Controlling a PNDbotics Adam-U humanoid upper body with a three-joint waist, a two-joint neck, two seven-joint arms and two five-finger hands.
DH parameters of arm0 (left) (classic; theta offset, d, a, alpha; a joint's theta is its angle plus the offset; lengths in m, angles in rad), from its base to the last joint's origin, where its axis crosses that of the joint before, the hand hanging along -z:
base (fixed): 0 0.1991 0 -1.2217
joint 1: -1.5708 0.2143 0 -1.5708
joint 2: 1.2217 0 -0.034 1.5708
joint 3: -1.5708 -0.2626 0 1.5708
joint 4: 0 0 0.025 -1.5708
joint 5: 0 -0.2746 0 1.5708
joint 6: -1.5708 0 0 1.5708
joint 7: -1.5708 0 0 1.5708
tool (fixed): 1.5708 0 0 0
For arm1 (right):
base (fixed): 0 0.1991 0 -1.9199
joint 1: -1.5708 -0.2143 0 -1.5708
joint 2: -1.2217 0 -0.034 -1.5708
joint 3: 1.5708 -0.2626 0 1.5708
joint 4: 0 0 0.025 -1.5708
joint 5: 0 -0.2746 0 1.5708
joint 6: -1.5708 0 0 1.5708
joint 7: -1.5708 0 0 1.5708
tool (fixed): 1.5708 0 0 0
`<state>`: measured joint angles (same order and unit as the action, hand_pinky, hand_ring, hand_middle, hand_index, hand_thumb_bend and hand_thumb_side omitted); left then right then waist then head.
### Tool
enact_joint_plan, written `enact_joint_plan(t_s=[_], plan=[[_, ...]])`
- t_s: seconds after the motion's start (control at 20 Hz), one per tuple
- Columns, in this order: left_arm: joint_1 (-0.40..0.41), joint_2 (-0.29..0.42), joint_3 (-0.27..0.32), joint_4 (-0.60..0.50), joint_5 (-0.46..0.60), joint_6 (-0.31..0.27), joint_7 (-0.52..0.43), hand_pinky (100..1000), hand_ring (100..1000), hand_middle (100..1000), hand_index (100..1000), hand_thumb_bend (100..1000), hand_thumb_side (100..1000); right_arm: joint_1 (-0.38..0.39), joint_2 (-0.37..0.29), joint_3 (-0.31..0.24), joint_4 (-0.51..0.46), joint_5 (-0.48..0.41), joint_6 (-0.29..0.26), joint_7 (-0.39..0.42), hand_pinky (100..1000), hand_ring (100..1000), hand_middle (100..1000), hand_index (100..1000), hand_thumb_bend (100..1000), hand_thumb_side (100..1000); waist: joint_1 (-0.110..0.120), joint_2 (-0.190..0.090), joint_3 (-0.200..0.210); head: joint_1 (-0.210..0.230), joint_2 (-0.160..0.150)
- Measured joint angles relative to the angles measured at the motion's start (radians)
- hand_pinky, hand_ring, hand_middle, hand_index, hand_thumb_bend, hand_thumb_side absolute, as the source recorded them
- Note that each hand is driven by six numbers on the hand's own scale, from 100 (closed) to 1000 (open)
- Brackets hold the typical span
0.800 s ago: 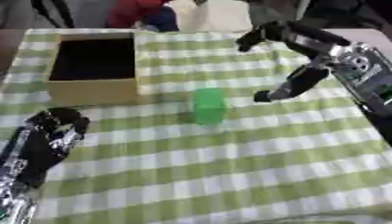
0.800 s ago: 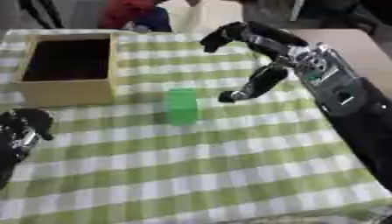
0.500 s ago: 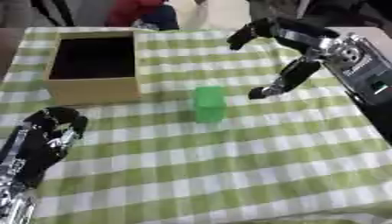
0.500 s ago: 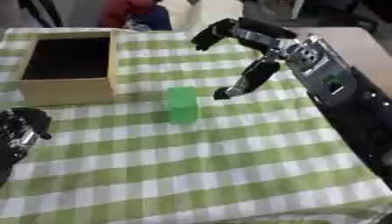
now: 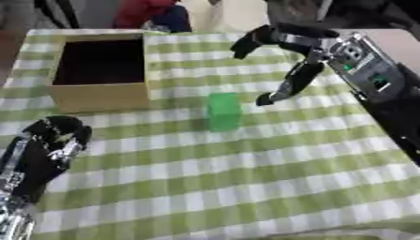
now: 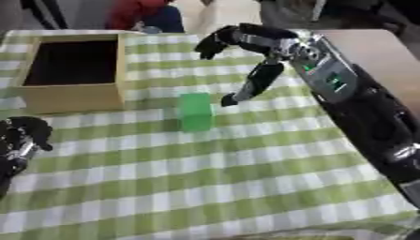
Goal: Pick up objects on the table and place them in the box.
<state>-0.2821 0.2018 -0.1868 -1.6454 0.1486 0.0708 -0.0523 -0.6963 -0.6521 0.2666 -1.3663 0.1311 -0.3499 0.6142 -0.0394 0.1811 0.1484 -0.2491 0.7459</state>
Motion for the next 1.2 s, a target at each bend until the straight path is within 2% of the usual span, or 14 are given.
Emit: enact_joint_plan(t_s=[0.45,1.2], plan=[[-0.002,0.000,-0.001,0.000,0.000,0.000,-0.004,537,709,604,639,490,275,-0.044,0.067,0.004,0.163,0.054,-0.024,0.042,856,797,756,891,568,100,0.002,0.000,0.009,-0.008,0.000],[-0.005,-0.001,-0.006,0.000,0.000,0.001,-0.008,537,709,603,639,492,275,-0.079,0.121,-0.015,0.288,0.120,-0.048,0.050,856,796,754,891,562,100,0.007,0.000,0.013,-0.018,0.001]])
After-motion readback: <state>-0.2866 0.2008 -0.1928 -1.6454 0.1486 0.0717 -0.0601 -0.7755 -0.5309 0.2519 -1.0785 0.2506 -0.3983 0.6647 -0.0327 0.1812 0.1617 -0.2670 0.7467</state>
